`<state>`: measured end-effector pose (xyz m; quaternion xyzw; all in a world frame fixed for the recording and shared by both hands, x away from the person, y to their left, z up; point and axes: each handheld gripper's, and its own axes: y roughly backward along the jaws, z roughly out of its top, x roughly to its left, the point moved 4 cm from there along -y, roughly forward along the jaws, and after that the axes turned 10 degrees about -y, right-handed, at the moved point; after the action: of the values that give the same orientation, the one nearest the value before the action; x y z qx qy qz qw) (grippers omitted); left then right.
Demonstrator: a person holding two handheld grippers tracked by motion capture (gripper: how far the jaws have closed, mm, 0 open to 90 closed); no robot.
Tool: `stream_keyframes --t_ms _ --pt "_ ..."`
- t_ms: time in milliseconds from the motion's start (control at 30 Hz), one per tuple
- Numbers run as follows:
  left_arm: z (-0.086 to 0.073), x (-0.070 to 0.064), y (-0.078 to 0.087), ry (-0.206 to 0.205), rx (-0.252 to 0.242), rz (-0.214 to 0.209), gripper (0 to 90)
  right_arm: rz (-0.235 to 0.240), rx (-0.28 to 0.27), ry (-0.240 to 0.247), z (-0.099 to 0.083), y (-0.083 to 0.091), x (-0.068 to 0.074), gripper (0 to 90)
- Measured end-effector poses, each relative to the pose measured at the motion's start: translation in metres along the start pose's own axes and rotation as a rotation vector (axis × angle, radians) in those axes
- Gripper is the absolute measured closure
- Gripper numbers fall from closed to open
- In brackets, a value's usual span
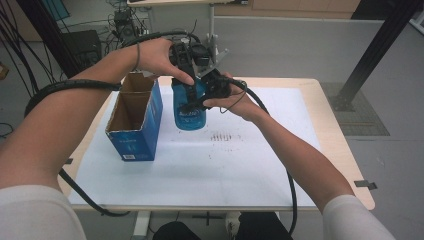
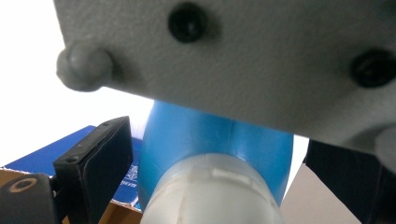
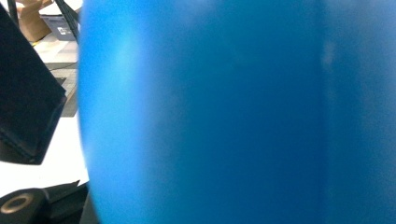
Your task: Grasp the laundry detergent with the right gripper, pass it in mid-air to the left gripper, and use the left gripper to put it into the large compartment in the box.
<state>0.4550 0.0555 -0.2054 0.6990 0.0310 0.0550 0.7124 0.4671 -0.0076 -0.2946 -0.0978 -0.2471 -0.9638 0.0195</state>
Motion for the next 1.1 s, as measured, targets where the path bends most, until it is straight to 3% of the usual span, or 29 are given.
stream_keyframes --t_ms 1100 --pt "-0.0013 -0.0021 0.0014 0.001 -0.012 -0.003 8.9 0.003 -0.004 -0.001 0.0009 -0.0001 0.0009 44.1"
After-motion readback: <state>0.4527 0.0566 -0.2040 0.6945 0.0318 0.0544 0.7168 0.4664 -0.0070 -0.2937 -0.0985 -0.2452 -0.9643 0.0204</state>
